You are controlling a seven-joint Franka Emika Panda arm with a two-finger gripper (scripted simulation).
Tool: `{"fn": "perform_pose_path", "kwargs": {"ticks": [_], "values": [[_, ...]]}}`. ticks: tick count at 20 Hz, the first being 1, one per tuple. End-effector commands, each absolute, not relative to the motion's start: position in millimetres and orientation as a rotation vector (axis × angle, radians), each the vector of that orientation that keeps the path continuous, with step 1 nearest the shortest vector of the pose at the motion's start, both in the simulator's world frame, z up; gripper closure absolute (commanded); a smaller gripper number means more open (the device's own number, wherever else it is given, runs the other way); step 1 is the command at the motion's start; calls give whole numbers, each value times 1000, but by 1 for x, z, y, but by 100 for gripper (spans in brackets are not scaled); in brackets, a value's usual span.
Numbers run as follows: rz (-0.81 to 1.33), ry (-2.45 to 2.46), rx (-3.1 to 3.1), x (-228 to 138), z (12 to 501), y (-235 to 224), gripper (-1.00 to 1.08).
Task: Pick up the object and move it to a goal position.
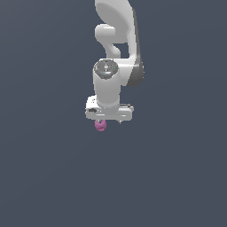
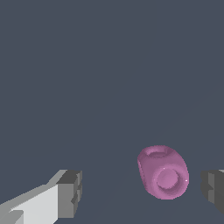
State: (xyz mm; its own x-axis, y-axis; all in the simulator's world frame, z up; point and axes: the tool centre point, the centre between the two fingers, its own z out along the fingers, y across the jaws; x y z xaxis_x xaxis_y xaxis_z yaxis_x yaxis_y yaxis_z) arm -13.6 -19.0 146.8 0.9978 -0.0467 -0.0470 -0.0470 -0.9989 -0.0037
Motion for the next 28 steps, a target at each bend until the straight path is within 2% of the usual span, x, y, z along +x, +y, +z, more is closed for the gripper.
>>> {"fn": "perform_pose_path", "kwargs": {"ticks": [1,16,28], "values": [[74,74,-3135,-14,147,-19,-92],[22,97,-3118,-7,161,-32,-92],[11,-51,-3130,-32,127,-53,-92]]}}
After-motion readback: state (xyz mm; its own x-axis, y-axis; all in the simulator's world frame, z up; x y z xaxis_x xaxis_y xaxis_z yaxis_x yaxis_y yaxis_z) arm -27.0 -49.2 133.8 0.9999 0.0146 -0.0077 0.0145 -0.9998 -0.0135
